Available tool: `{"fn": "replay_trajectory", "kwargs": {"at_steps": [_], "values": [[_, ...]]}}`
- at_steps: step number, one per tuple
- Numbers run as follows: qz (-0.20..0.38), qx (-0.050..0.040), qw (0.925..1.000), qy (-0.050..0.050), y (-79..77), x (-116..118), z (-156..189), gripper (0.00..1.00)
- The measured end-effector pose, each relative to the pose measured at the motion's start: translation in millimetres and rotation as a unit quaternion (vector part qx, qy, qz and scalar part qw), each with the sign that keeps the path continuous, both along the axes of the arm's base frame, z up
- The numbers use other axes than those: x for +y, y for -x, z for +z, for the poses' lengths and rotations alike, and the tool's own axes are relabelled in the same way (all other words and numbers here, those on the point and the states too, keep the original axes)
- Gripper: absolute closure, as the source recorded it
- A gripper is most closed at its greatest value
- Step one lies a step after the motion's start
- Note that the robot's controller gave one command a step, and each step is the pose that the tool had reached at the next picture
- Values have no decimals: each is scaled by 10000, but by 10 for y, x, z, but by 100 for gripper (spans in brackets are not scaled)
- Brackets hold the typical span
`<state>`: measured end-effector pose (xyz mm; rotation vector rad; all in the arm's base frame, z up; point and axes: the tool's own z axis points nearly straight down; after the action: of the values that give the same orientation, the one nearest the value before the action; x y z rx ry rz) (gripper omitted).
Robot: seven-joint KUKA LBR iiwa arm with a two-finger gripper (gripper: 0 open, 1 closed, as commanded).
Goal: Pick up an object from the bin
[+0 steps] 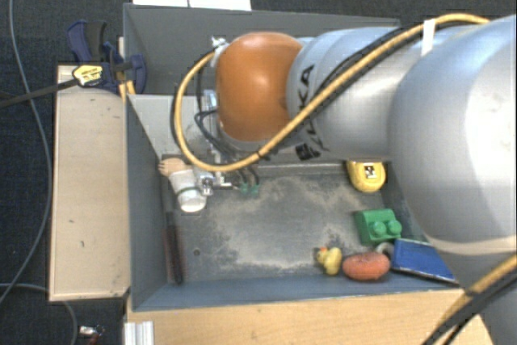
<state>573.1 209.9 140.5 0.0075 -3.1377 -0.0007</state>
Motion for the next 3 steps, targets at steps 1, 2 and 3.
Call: {"fn": "replay_trajectory", "kwargs": {"at_steps": [1,2,3], "values": [[-31,-30,10000,-6,-15,-13,45,0],[1322,-22,9912,-17,-142,374,-687,0],[822,-95,9966,-18,-187,225,40,0]]}}
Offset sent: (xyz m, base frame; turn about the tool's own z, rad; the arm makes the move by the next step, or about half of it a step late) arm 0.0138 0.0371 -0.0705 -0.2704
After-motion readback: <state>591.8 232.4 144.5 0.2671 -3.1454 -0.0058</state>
